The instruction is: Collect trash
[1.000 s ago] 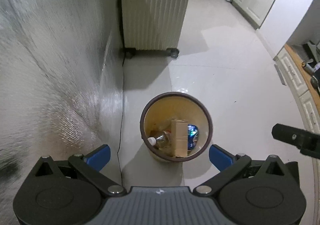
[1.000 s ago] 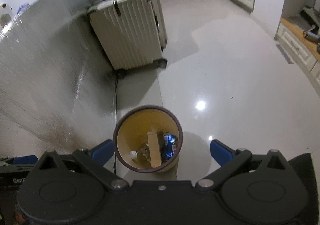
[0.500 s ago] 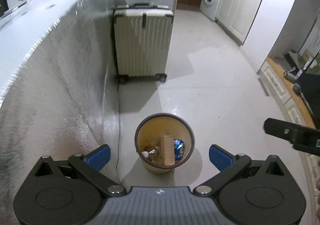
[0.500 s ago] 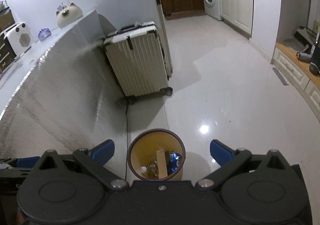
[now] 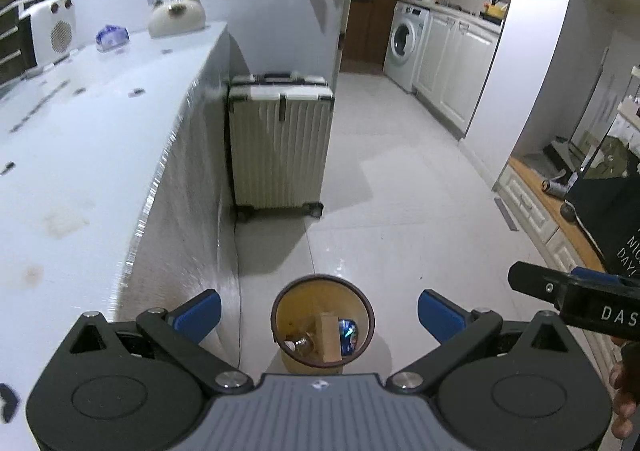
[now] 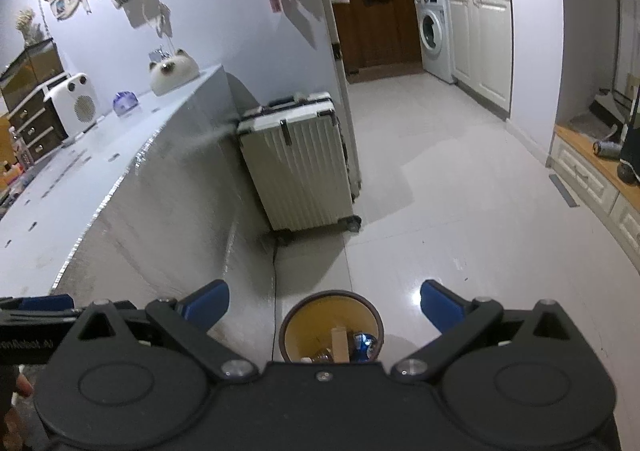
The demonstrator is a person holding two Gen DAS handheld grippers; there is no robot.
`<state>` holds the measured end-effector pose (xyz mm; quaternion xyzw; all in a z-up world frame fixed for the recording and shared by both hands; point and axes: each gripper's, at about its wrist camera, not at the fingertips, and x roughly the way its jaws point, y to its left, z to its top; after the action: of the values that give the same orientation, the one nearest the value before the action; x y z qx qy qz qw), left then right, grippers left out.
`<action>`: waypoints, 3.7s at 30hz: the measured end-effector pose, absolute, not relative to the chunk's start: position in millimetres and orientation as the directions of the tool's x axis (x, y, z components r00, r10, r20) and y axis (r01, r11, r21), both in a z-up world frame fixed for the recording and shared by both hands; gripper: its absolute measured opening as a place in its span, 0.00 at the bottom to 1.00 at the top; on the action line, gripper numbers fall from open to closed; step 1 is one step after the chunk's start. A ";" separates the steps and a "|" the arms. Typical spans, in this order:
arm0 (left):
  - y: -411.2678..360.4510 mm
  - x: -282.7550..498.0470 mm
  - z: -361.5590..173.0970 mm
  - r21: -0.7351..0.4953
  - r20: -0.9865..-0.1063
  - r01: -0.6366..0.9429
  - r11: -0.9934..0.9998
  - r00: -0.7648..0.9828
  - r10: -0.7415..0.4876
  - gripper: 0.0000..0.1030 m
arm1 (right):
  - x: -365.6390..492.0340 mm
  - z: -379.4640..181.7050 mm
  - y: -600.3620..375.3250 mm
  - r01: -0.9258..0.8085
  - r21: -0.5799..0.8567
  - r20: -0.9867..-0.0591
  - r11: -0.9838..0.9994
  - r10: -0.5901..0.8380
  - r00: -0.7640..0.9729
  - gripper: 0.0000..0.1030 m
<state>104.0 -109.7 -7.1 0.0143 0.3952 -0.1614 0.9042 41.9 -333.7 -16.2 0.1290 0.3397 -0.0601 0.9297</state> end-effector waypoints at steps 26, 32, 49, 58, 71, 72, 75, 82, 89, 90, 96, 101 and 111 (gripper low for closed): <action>-42.3 45.6 12.0 -0.082 -0.699 0.247 0.965 0.676 -0.233 1.00 | -19.3 21.0 -293.1 0.159 0.134 -0.605 0.978 -0.046 0.795 1.00; -37.2 32.9 12.7 -0.070 -0.683 0.228 0.971 0.699 -0.213 1.00 | -29.3 19.8 -280.3 0.140 0.106 -0.606 0.984 -0.048 0.794 1.00; -17.9 15.0 6.0 -0.053 -0.692 0.204 0.978 0.698 -0.183 1.00 | -40.0 10.6 -254.6 0.144 0.057 -0.638 0.988 -0.075 0.766 1.00; -13.1 15.1 3.4 -0.056 -0.696 0.196 0.979 0.696 -0.179 1.00 | -39.1 8.4 -252.0 0.161 0.055 -0.648 0.985 -0.088 0.757 1.00; -13.2 16.2 3.4 -0.056 -0.695 0.196 0.979 0.696 -0.179 1.00 | -37.5 7.5 -252.2 0.167 0.049 -0.651 0.985 -0.095 0.753 1.00; -13.1 16.3 3.4 -0.056 -0.695 0.196 0.979 0.696 -0.179 1.00 | -37.7 7.0 -252.2 0.167 0.048 -0.651 0.985 -0.096 0.753 1.00; -13.4 16.2 3.5 -0.057 -0.695 0.195 0.979 0.696 -0.179 1.00 | -37.5 7.3 -252.2 0.167 0.049 -0.651 0.985 -0.095 0.753 1.00; -14.0 16.5 2.2 -0.058 -0.695 0.198 0.978 0.696 -0.182 1.00 | -37.5 6.5 -252.9 0.169 0.050 -0.652 0.984 -0.096 0.752 1.00; -14.0 15.9 2.2 -0.058 -0.694 0.199 0.978 0.696 -0.182 1.00 | -36.6 5.5 -252.5 0.169 0.049 -0.653 0.984 -0.097 0.751 1.00; -13.9 16.0 2.2 -0.058 -0.694 0.199 0.978 0.696 -0.183 1.00 | -36.7 5.6 -252.4 0.169 0.049 -0.653 0.984 -0.097 0.751 1.00; -14.0 16.0 2.1 -0.059 -0.694 0.199 0.978 0.697 -0.183 1.00 | -36.4 5.6 -251.5 0.170 0.047 -0.652 0.984 -0.098 0.752 1.00; -13.9 16.0 2.2 -0.058 -0.694 0.199 0.978 0.697 -0.183 1.00 | -36.1 5.7 -251.3 0.170 0.048 -0.653 0.984 -0.098 0.751 1.00; -13.2 16.2 2.3 -0.058 -0.693 0.199 0.978 0.697 -0.182 1.00 | -36.2 4.1 -251.2 0.167 0.046 -0.654 0.985 -0.097 0.750 1.00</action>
<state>16.2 -13.2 2.3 0.0108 0.3751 -0.1034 0.9211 -36.2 -251.2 4.1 0.0506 0.3464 -0.0707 0.9340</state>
